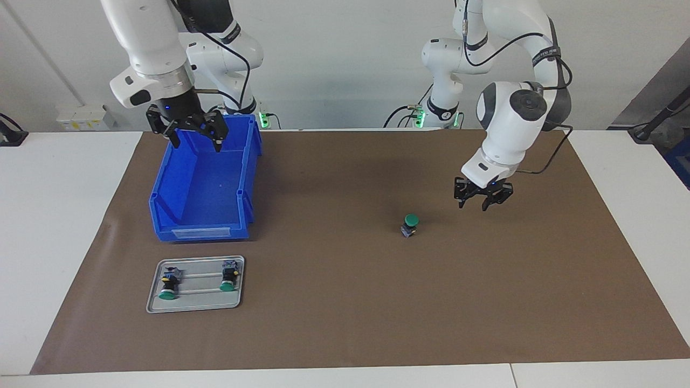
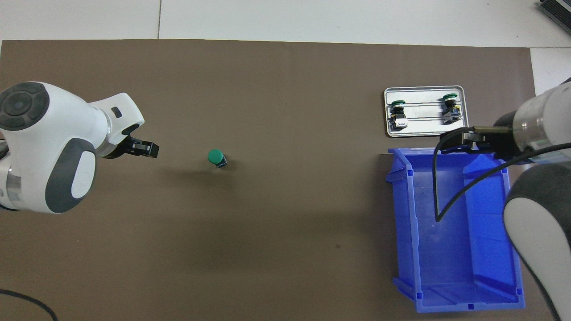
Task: Place and press button with both arms
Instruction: 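Return the left gripper to rest while the right gripper reaches the item, then grasp the green item on the table with the right gripper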
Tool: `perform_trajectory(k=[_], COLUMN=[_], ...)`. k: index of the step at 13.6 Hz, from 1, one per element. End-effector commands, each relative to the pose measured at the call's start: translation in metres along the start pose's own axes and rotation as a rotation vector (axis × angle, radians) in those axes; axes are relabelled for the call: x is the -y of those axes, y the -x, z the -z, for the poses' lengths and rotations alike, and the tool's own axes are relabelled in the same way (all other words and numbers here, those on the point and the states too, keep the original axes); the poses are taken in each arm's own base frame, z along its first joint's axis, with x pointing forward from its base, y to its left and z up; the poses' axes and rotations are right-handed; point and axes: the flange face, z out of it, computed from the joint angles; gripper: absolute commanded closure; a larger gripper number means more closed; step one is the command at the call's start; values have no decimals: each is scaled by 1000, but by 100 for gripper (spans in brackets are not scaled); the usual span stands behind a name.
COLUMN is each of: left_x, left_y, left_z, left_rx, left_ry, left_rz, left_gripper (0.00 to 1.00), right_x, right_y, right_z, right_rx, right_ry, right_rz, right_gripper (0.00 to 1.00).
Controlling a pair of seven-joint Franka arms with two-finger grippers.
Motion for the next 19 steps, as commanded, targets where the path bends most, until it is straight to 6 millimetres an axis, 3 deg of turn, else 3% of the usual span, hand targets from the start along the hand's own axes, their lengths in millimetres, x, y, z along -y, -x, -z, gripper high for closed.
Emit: perform_trajectory(k=[1, 5, 7, 10, 12, 16, 19], left_x=[26, 76, 80, 98, 98, 91, 91], left_y=[1, 2, 4, 15, 23, 49, 51], left_z=[41, 117, 148, 188, 200, 183, 180], left_rx=[21, 7, 6, 19, 9, 39, 50], left_ry=[2, 66, 68, 60, 64, 72, 69], left_rz=[25, 135, 142, 169, 165, 162, 161], left_gripper=[0, 0, 0, 0, 0, 0, 0], right_x=[54, 178, 239, 311, 353, 425, 433], right_y=[-3, 2, 5, 24, 42, 65, 62], right_z=[-25, -74, -98, -142, -162, -215, -244], right_rx=[-6, -45, -69, -123, -168, -209, -299], right_ry=[-61, -121, -150, -208, -251, -249, -242], right_rz=[-2, 34, 5, 20, 79, 212, 356], right_gripper=[0, 0, 0, 0, 0, 0, 0])
